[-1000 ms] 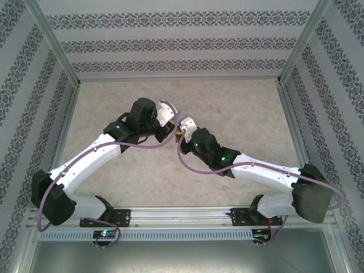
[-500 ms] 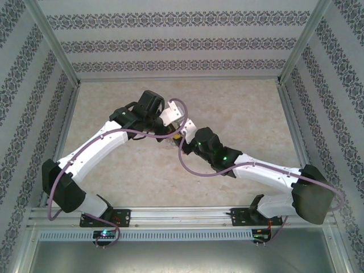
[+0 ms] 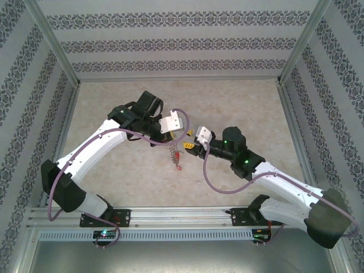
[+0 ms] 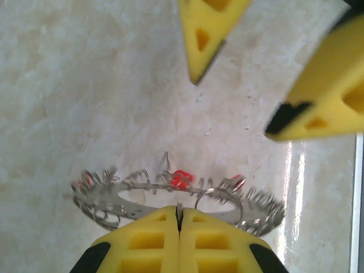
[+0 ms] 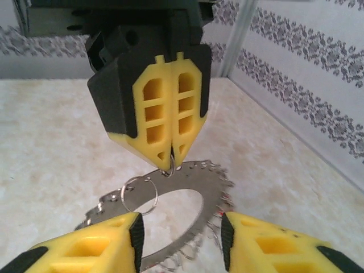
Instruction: Put the keys on the keyring
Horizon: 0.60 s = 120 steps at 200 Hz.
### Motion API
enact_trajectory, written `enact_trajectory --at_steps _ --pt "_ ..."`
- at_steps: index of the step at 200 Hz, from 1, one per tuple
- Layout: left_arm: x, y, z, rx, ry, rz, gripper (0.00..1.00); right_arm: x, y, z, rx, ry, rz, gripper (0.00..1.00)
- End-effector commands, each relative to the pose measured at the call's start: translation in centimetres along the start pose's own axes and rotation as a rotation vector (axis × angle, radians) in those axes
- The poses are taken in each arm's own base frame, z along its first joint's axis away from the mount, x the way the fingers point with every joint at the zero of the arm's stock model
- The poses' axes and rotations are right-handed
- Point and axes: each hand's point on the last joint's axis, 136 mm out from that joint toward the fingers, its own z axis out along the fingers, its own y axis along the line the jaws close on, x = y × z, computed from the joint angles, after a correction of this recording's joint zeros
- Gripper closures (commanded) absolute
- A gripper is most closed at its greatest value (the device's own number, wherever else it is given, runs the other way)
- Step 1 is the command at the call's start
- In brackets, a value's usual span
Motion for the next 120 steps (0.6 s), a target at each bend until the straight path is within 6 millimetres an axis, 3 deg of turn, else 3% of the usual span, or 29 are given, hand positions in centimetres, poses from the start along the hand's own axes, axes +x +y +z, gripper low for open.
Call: enact_trajectory --at_steps 1,54,120 --pt "-1.3 -1.6 -2.4 0.011 -0.098 0.171 1.00 -0.6 1.5 -0.7 -0.127 -0.051 -0.014 0.64" --pt "-2.4 -3.3 -3.1 0.071 -0.186 0.286 1.00 -1.0 1.7 0.8 -0.169 -0.076 -0.018 0.66" --pt "-2.7 -3.1 -3.3 0.071 -0.176 0.281 1.00 -2.4 2.6 2.6 -0.155 -0.120 -0.007 0.76"
